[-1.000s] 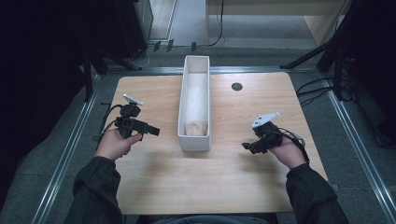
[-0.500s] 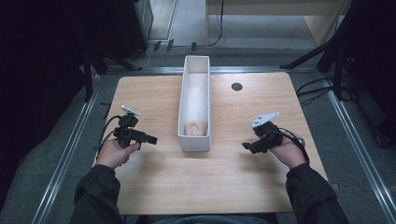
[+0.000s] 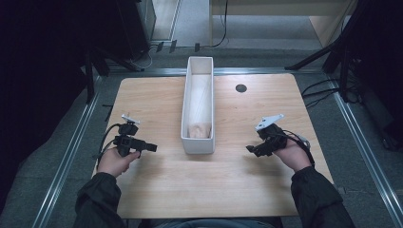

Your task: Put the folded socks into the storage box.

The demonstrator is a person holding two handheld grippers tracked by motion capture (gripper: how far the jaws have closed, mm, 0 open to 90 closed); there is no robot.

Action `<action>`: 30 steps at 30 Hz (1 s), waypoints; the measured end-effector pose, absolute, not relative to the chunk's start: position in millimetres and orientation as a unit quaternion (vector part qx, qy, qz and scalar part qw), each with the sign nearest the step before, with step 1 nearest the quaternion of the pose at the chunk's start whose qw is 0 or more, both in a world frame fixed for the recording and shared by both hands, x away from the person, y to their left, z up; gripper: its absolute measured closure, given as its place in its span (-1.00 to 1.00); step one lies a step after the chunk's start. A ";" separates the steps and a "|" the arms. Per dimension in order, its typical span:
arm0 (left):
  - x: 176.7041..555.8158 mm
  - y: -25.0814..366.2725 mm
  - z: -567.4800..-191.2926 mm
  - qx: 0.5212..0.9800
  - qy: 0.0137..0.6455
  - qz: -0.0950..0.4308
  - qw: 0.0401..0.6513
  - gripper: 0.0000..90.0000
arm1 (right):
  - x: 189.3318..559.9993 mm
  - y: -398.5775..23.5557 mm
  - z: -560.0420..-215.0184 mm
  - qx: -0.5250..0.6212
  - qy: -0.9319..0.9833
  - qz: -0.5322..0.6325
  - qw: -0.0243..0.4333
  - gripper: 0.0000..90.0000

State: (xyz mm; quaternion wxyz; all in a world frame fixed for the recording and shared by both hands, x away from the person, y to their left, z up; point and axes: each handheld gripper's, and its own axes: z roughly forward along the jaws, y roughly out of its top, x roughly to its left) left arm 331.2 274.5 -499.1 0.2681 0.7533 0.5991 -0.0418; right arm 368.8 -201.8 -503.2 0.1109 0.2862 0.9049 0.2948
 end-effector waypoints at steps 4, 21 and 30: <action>327.9 277.0 -505.8 0.752 0.606 -0.040 0.256 -0.15 | 368.5 -203.4 -502.2 0.285 0.904 0.296 0.112 -0.54; 324.8 290.9 -510.1 0.741 0.620 -0.039 0.255 -0.21 | 370.5 -205.7 -501.9 0.295 0.902 0.294 0.112 -0.55; 323.1 294.6 -509.3 0.740 0.621 -0.038 0.256 -0.22 | 368.8 -203.8 -502.6 0.290 0.905 0.291 0.110 -0.55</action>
